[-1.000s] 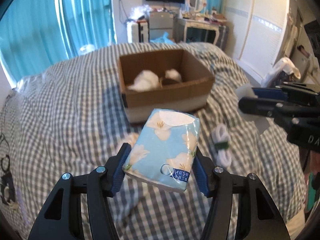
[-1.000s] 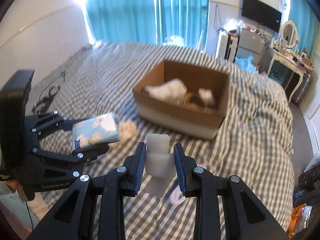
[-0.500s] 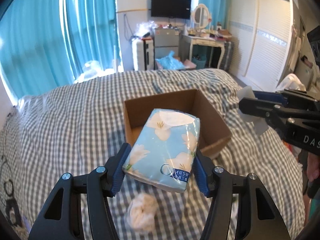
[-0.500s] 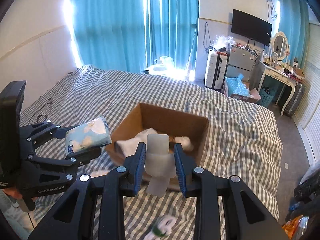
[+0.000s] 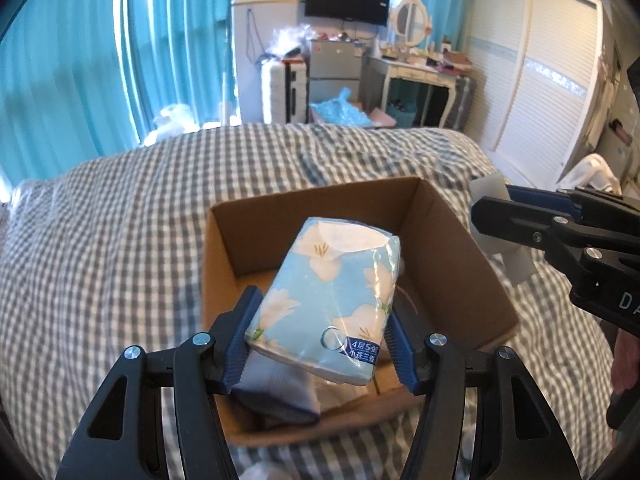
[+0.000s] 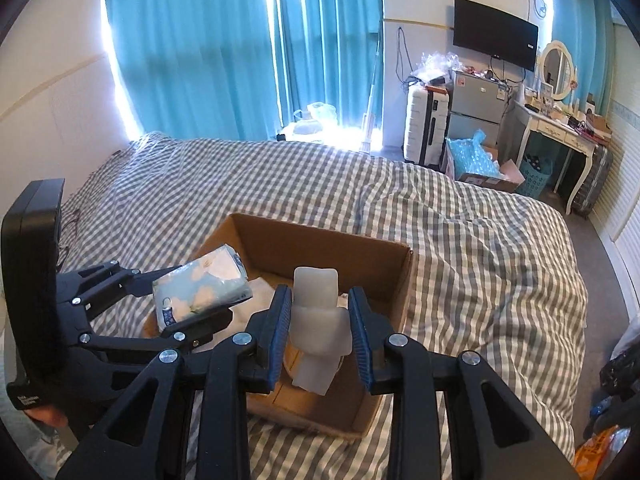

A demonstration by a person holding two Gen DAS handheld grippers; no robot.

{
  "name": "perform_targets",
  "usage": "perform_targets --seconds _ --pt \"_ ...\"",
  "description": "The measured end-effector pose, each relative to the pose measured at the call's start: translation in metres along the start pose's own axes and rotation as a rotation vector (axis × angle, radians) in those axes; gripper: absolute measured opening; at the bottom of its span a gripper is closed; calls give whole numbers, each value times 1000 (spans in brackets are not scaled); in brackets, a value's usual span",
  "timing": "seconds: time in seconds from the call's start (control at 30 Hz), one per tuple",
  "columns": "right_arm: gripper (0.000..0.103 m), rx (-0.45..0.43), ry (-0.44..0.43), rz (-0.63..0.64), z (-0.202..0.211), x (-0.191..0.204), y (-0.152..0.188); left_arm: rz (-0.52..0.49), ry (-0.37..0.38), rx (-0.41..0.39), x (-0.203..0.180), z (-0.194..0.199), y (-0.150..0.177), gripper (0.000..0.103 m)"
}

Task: Organize soft objects
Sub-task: 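Carry the white roll and tissue pack into the box and open both grippers, then move both grippers back over the last items on the bed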

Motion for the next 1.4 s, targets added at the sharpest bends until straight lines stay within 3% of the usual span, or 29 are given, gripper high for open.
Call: perform_targets --seconds 0.13,0.33,0.43,0.6,0.73,0.83,0.93,1.2,1.4 --pt "31 9 -6 -19 -16 -8 -5 -2 -13 -3 1 -9 -4 62" --pt "35 12 -2 -53 -29 -16 -10 9 -34 -3 5 -10 -8 75" --pt "60 -10 13 -69 -23 -17 -13 -9 -50 -30 5 2 -7 81" --pt "65 -26 30 -77 -5 -15 -13 -21 -62 -58 6 25 -4 82" --pt "78 -46 56 -76 21 -10 -8 -8 -68 -86 10 54 1 83" --pt "82 -61 78 -71 40 -7 -1 2 -84 -115 13 81 8 91" --pt "89 -81 100 -68 65 0 11 15 -87 -140 18 108 18 91" --pt "94 -63 144 -52 103 22 52 30 -123 -174 22 158 58 92" --pt "94 -12 137 -72 102 35 90 58 -114 -140 27 151 87 91"
Point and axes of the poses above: each gripper's, at about its wrist camera, not at the fingertips, and z roughly against the way its jaws point, x to its left, y to its underside, the point moved 4 cm from there along -z, roughly the way its jaws point, and after that the axes turned 15 degrees about x, right-handed, at the moved point
